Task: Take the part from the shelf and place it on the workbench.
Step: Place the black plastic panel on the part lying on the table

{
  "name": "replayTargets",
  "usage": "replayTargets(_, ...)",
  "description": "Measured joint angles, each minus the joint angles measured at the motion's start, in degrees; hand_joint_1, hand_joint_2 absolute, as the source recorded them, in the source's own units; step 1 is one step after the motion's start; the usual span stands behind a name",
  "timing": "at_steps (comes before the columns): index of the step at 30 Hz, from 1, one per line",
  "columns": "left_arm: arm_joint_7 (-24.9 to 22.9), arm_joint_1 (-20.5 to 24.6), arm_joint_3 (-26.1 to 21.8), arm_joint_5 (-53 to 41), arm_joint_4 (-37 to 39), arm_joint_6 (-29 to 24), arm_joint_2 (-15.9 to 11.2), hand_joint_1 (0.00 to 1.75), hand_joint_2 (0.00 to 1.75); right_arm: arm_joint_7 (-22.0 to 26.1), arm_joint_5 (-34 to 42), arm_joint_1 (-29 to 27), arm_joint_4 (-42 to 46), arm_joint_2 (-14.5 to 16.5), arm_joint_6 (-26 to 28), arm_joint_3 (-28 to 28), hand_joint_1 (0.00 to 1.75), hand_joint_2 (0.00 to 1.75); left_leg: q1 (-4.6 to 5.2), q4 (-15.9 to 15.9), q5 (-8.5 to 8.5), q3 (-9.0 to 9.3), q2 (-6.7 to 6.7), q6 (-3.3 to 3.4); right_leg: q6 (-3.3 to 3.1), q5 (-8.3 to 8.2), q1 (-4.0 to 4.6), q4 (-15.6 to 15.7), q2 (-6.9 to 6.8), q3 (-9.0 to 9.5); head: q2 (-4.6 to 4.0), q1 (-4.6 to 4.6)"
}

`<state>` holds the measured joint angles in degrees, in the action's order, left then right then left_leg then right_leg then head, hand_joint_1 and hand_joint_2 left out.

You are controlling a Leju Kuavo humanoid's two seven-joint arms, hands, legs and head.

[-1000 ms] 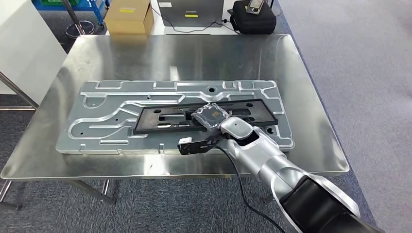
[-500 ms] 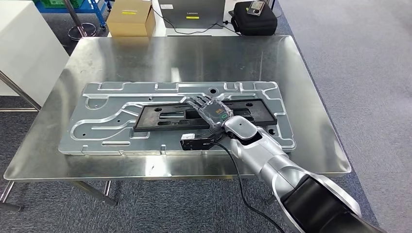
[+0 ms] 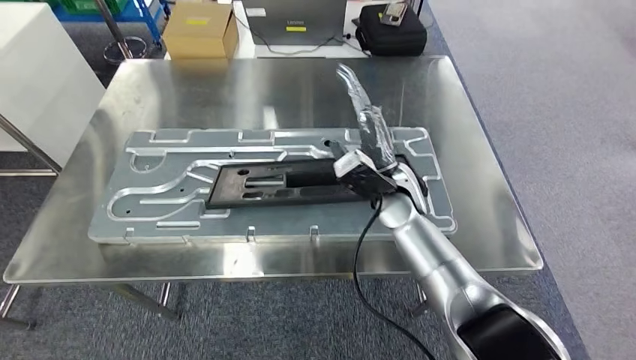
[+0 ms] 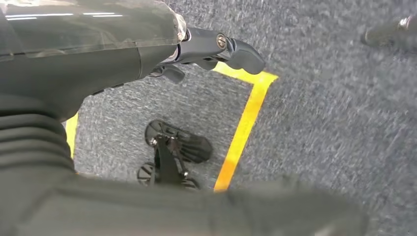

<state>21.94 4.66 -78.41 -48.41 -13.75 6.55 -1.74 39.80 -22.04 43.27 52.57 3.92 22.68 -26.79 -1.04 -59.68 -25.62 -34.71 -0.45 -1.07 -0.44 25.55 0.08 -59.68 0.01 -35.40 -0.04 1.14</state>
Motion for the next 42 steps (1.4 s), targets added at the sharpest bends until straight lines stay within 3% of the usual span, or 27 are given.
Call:
replayTargets(3, 0.4, -0.4, -0.3, 1.2, 0.0, 0.2, 0.0, 0.00, 0.00, 0.1, 2.2, -5.4, 12.1, -3.5, 5.2, 3.0, 0.00, 0.00, -0.20, 0.5, 0.28, 0.28, 0.00, 1.19, 1.00, 1.67, -0.24, -2.0, 0.01, -0.70, -0.01, 0.01)
replayTargets(6, 1.0, -0.7, -1.2, 2.3, 0.0, 0.2, 0.1, 0.00, 0.00, 0.4, -1.1, -12.8, 23.4, -7.4, 13.7, 8.8, 0.00, 0.00, -0.23, 0.7, 0.24, 0.38, -0.20, 1.95, 1.70, 6.50, -0.44, -11.8, 0.05, -5.30, -0.01, -0.02)
replayTargets(7, 1.1, -0.9, -1.4, 2.6, 0.0, 0.2, 0.2, 0.00, 0.00, 0.5, -2.5, -15.6, 26.6, -8.5, 15.4, 11.0, 0.00, 0.00, -0.22, 0.7, 0.18, 0.41, -0.30, 2.01, 1.80, 7.20, -0.48, -14.3, 0.05, -6.67, 0.00, -0.01)
replayTargets(8, 1.2, -1.1, -1.6, 2.7, 0.0, 0.1, 0.3, 0.00, 0.00, 0.5, -4.0, -18.3, 29.4, -9.4, 16.4, 13.3, 0.00, 0.00, -0.21, 0.7, 0.11, 0.44, -0.36, 2.02, 1.82, 6.87, -0.50, -15.0, 0.04, -7.19, 0.00, -0.02)
replayTargets(9, 1.2, -1.3, -1.8, 2.9, 0.0, 0.0, 0.4, 0.00, 0.00, 0.5, -5.4, -20.7, 32.1, -10.1, 17.0, 15.8, 0.00, 0.00, -0.20, 0.7, 0.09, 0.49, -0.36, 1.98, 1.75, 5.58, -0.50, -13.5, 0.04, -6.60, 0.00, -0.01)
replayTargets(11, 1.2, -1.4, -2.3, 3.2, 0.0, -0.3, 0.6, 0.00, 0.00, 0.5, -7.7, -24.8, 36.2, -10.7, 17.4, 20.5, 0.00, 0.00, -0.15, 0.6, 0.00, 0.63, -0.31, 1.79, 1.41, 2.00, -0.46, -6.1, 0.01, -2.95, 0.00, -0.02)
replayTargets(13, 1.2, -1.3, -2.7, 3.5, 0.0, -0.8, 1.0, 0.00, 0.00, 0.5, -9.5, -29.5, 39.0, -10.9, 17.5, 25.5, 0.00, 0.00, 0.04, 0.5, -0.09, 0.72, -0.43, 1.44, 1.07, 0.12, -0.22, -0.5, -0.04, -0.12, 0.00, 0.01)
replayTargets(17, 0.9, -2.0, -3.4, 3.8, -0.1, -1.3, 1.7, 0.00, 0.00, 0.4, -11.6, -38.9, 40.8, -10.7, 17.5, 36.2, 0.00, 0.00, 0.20, 0.5, -0.48, 0.66, -0.51, 0.32, 0.11, -0.54, -0.21, 0.8, -0.21, 0.23, 0.00, 0.03)
replayTargets(18, 0.8, -2.2, -3.4, 3.8, -0.1, -1.4, 1.9, 0.00, 0.00, 0.4, -11.8, -40.0, 40.9, -10.6, 17.5, 37.9, 0.00, 0.00, 0.23, -0.3, -1.55, 0.41, -0.33, 0.05, -0.32, -0.85, -0.38, 1.0, -0.22, 0.11, 0.00, 0.07)
replayTargets(20, 0.8, -2.1, -3.5, 3.8, -0.1, -1.5, 2.1, 0.00, 0.00, 0.4, -12.7, -41.6, 41.1, -10.5, 17.5, 40.0, 0.00, 0.00, 0.17, -5.1, -5.80, -1.00, 0.04, -0.20, -0.98, -1.42, -0.49, 1.2, -0.19, -0.28, 0.00, 0.16)
replayTargets(22, 0.6, -1.7, -3.7, 3.6, -0.1, -1.6, 2.1, 0.00, 0.00, 0.3, -14.7, -44.1, 40.2, -10.1, 17.4, 42.1, 0.00, 0.00, 0.17, -11.5, -10.00, -2.64, 0.09, -0.17, -1.17, -1.86, -0.31, 1.2, -0.35, -0.87, 0.00, 0.19)
replayTargets(23, 0.5, -1.7, -3.7, 3.4, -0.1, -1.6, 2.1, 0.00, 0.00, 0.1, -15.7, -45.6, 38.8, -9.7, 17.4, 44.0, 0.00, 0.00, 0.20, -13.0, -10.78, -2.54, 0.09, -0.08, -1.15, -2.13, -0.21, 1.1, -0.54, -1.27, 0.00, 0.19)
replayTargets(24, 0.4, -1.7, -3.8, 3.2, -0.2, -1.6, 2.1, 0.00, 0.00, 0.0, -16.5, -46.9, 37.0, -9.3, 17.3, 46.3, 0.00, 0.00, 0.25, -12.3, -10.46, -1.33, 0.09, 0.06, -1.10, -2.43, -0.13, 1.0, -0.71, -1.74, 0.00, 0.18)
replayTargets(25, 0.3, -1.9, -3.8, 3.0, -0.2, -1.5, 2.2, 0.00, 0.00, -0.1, -17.0, -47.9, 34.9, -8.9, 16.9, 48.5, 0.00, 0.00, 0.31, -9.4, -9.31, 1.00, 0.09, 0.25, -1.03, -2.78, -0.09, 0.9, -0.80, -2.25, 0.00, 0.18)
replayTargets(27, 0.3, -1.9, -3.8, 2.8, -0.2, -1.3, 2.2, 0.00, 0.00, -0.1, -16.9, -49.3, 30.7, -8.3, 14.8, 52.1, 0.00, 0.00, 0.59, -1.3, -7.11, 6.48, 0.08, 0.79, -0.70, -3.62, -0.01, 0.7, -0.77, -3.04, 0.00, 0.15)
replayTargets(29, 0.3, -1.7, -3.8, 2.7, -0.4, -1.2, 2.2, 0.00, 0.00, -0.1, -15.9, -49.9, 25.6, -7.6, 11.1, 54.8, 0.00, 0.00, 1.01, 2.7, -6.12, 8.74, 0.06, 1.31, -0.10, -4.51, -0.09, 0.8, -0.74, -3.25, 0.00, 0.12)
replayTargets(32, 0.3, -1.7, -3.9, 2.6, -0.4, -1.1, 2.3, 0.00, 0.00, -0.1, -15.3, -50.9, 18.3, -6.3, 7.7, 58.4, 0.00, 0.00, 1.30, 3.2, -4.38, 8.10, 0.23, 2.23, 1.00, -5.62, -0.57, 1.3, -0.63, -3.33, 0.00, 0.16)
replayTargets(33, 0.2, -1.8, -3.9, 2.6, -0.4, -1.1, 2.4, 0.00, 0.00, -0.1, -15.3, -51.2, 16.8, -6.0, 7.3, 59.3, 0.00, 0.00, 1.21, 3.5, -3.58, 7.68, 0.47, 2.57, 1.32, -4.75, -0.69, 0.8, -0.48, -3.67, 0.00, 0.14)
replayTargets(34, 0.2, -1.8, -3.9, 2.5, -0.4, -1.1, 2.5, 0.00, 0.00, -0.1, -15.4, -51.2, 15.4, -5.8, 6.9, 60.0, 0.00, 0.00, 1.10, 3.8, -2.76, 7.10, 0.82, 2.84, 1.62, -2.76, -0.77, -0.7, -0.32, -4.30, 0.00, 0.11)
replayTargets(36, -0.2, -1.7, -3.9, 2.3, -0.4, -1.0, 2.8, 0.00, 0.00, -0.1, -16.8, -50.8, 10.6, -5.7, 5.3, 62.5, 0.00, 0.00, 1.01, 3.9, -1.50, 5.63, 1.57, 3.16, 2.26, 3.36, -1.04, -7.1, -0.14, -5.99, 0.00, 0.02)
replayTargets(37, -0.5, -1.6, -3.9, 2.2, -0.4, -1.0, 3.0, 0.00, 0.00, -0.2, -18.4, -50.4, 7.3, -5.6, 4.6, 64.4, 0.00, 0.00, 0.99, 3.8, -0.94, 4.85, 1.84, 3.18, 2.60, 5.55, -1.23, -10.8, -0.14, -6.53, 0.00, -0.01)
replayTargets(38, -0.8, -1.5, -3.9, 2.0, -0.4, -1.0, 3.3, 0.00, 0.00, -0.4, -20.3, -50.1, 3.7, -5.5, 4.1, 66.7, 0.00, 0.00, 0.99, 3.7, -0.41, 4.09, 2.06, 3.11, 2.92, 6.37, -1.47, -13.5, -0.15, -6.46, 0.00, -0.02)
replayTargets(39, -0.9, -1.5, -3.9, 1.9, -0.4, -1.0, 3.6, 0.00, 0.00, -0.9, -22.4, -50.0, 0.4, -5.4, 3.8, 68.9, 0.00, 0.00, 0.97, 3.6, 0.07, 3.31, 2.29, 2.98, 3.18, 5.88, -1.72, -14.6, -0.18, -5.57, 0.00, -0.02)
replayTargets(40, -1.0, -1.5, -3.9, 1.7, -0.4, -0.9, 3.8, 0.00, 0.00, -1.8, -24.3, -49.9, -2.5, -5.3, 3.7, 70.9, 0.00, 0.00, 0.94, 3.3, 0.48, 2.55, 2.59, 2.79, 3.39, 4.61, -1.94, -13.5, -0.33, -3.67, 0.00, -0.02)
replayTargets(42, -0.8, -1.5, -3.9, 1.5, -0.4, -0.8, 4.3, 0.00, 0.00, -5.1, -28.2, -49.3, -7.6, -5.2, 2.8, 73.5, 0.00, 0.00, 0.92, 2.5, 1.05, 1.23, 3.46, 2.21, 3.68, 3.17, -2.13, -6.8, -1.70, 2.41, 0.00, -0.05)
